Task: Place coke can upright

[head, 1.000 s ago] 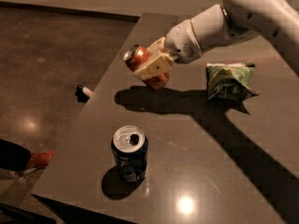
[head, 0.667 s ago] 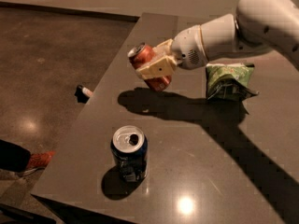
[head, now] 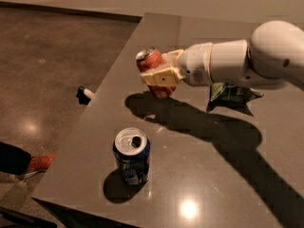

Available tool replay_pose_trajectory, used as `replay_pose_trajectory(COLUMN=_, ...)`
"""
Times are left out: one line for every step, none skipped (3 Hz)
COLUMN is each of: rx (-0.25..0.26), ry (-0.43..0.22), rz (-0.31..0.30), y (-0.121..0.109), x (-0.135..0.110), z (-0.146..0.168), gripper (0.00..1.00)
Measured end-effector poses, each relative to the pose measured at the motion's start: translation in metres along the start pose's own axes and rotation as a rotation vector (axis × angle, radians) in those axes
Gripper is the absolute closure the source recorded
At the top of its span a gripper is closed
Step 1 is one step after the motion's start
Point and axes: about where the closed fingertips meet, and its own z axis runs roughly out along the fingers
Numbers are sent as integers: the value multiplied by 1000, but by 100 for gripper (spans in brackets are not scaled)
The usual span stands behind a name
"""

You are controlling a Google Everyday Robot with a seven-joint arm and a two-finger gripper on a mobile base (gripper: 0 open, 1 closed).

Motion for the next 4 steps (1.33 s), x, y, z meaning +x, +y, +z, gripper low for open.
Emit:
replay_pose_trajectory(rx=30, ry=-99, rz=27, y=2, x=7, z=5, gripper=100)
replay_pose_trajectory(rx=43, ry=-185, rz=49, y=2, x=8, z=9, gripper=100)
replay_pose_trajectory(rx=66, ry=-232, rz=66, y=1, x=9, z=11, gripper=100)
replay_pose_trajectory(rx=91, ry=-265, rz=80, y=-1, x=11, z=14, gripper=82)
